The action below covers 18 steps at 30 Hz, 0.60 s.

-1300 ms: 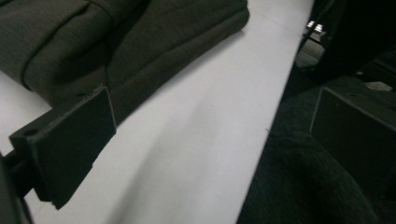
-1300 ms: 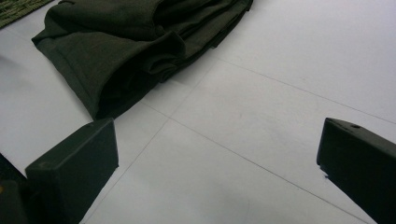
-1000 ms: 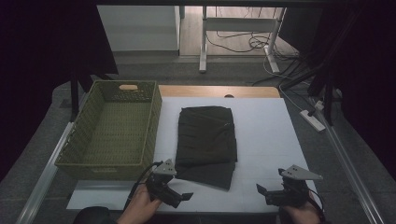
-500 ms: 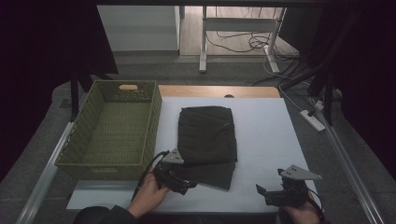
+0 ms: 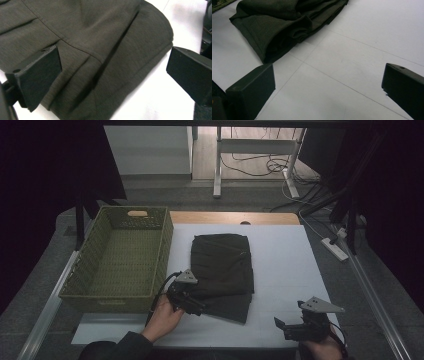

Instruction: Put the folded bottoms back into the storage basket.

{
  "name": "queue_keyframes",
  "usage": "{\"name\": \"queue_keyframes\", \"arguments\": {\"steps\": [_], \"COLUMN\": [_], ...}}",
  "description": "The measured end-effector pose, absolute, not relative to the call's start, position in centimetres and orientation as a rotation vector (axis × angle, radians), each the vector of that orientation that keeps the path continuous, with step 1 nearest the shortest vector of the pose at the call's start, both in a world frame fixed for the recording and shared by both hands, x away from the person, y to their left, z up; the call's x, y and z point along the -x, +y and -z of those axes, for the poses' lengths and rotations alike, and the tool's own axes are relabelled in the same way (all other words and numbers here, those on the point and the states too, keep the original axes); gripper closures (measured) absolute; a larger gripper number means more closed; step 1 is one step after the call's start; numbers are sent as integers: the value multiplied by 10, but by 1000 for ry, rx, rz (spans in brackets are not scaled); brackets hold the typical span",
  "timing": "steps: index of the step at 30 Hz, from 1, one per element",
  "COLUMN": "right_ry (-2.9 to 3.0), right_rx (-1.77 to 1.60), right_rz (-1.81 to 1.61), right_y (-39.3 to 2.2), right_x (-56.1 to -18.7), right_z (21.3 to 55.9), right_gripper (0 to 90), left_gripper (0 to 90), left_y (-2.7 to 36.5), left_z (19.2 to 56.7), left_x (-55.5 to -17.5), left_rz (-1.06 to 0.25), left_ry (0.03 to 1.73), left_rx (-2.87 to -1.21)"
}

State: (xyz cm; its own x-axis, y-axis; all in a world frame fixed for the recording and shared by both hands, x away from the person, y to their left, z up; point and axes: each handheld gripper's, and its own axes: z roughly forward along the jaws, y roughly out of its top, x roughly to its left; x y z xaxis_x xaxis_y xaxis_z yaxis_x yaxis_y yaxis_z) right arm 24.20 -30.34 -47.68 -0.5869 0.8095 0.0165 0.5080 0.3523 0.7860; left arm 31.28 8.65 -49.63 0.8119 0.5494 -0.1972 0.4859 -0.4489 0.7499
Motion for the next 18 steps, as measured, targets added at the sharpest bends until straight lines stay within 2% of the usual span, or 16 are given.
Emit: {"name": "queue_keyframes", "arguments": {"steps": [18], "right_ry": [2243], "right_rx": [-1166], "right_rz": [-1103], "right_y": [-304], "right_x": [-242], "right_z": [477], "right_gripper": [0], "left_gripper": [2], "left_y": [70], "left_z": [497], "left_x": [-348], "left_rz": [-183], "left_ry": [761], "left_rx": [-2168]}}
